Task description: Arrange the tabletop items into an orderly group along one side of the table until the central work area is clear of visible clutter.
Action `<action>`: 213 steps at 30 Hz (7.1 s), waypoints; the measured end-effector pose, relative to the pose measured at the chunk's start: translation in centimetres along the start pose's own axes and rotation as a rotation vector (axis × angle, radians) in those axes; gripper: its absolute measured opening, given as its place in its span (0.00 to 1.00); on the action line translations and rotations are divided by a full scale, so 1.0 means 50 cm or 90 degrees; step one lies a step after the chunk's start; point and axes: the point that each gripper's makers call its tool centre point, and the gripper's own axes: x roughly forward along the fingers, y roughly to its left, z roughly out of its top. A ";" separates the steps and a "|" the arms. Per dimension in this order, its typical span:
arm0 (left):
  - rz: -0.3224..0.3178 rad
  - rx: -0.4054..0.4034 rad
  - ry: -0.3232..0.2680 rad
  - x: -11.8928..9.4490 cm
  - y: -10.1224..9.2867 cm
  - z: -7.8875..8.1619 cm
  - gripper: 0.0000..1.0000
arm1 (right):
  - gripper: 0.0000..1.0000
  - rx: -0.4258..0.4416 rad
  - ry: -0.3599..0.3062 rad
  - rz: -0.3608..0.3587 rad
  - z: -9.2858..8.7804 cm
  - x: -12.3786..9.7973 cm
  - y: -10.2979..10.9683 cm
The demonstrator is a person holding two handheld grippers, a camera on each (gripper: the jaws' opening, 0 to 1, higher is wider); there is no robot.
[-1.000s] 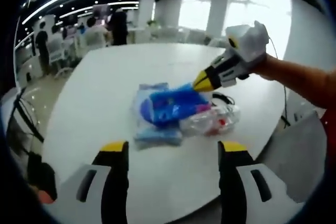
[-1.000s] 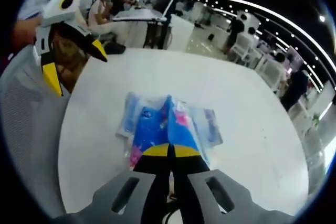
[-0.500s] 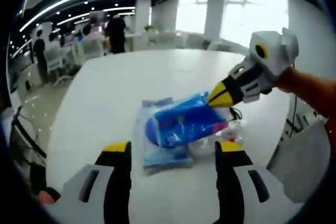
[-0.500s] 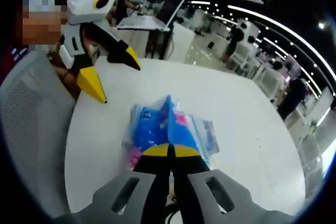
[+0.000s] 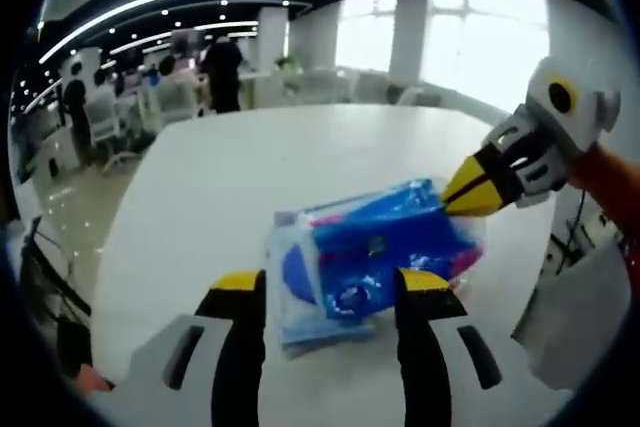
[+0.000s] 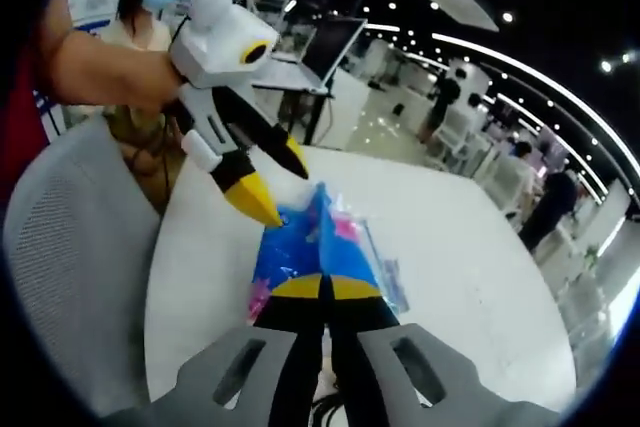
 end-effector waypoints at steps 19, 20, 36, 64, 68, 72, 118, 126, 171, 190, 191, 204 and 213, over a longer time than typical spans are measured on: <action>-0.020 0.054 -0.009 -0.010 -0.034 0.031 0.00 | 0.01 -0.012 -0.008 -0.025 0.010 -0.050 0.010; -0.023 0.049 -0.012 -0.009 -0.036 0.033 0.00 | 0.01 -0.008 -0.008 -0.027 0.008 -0.054 0.010; -0.070 0.088 -0.001 0.033 -0.119 0.063 0.00 | 0.01 0.015 0.022 -0.079 -0.057 -0.119 -0.019; -0.219 0.196 0.009 0.182 -0.402 0.130 0.00 | 0.01 0.073 0.127 -0.221 -0.258 -0.359 -0.085; -0.233 0.189 0.006 0.198 -0.431 0.137 0.00 | 0.01 0.073 0.142 -0.234 -0.281 -0.382 -0.095; -0.242 0.177 -0.003 0.216 -0.458 0.150 0.00 | 0.01 0.072 0.152 -0.252 -0.303 -0.410 -0.116; -0.187 0.100 0.076 0.572 -0.561 0.045 0.00 | 0.01 0.102 0.267 -0.206 -0.696 -0.338 -0.274; -0.180 0.103 0.091 0.587 -0.570 0.020 0.00 | 0.01 0.118 0.265 -0.202 -0.722 -0.326 -0.277; -0.148 0.064 0.081 0.591 -0.593 0.021 0.00 | 0.19 0.550 0.184 -0.367 -0.765 -0.444 -0.181; -0.154 0.065 0.080 0.594 -0.596 0.024 0.01 | 0.03 0.499 0.196 -0.358 -0.781 -0.417 -0.252; -0.155 0.063 0.081 0.595 -0.596 0.024 0.02 | 0.03 0.497 0.197 -0.359 -0.782 -0.417 -0.254; -0.158 0.072 0.083 0.600 -0.595 0.025 0.11 | 0.02 0.504 0.196 -0.386 -0.789 -0.421 -0.262; -0.174 0.063 0.109 0.609 -0.601 0.004 0.15 | 0.03 0.507 0.197 -0.392 -0.791 -0.421 -0.263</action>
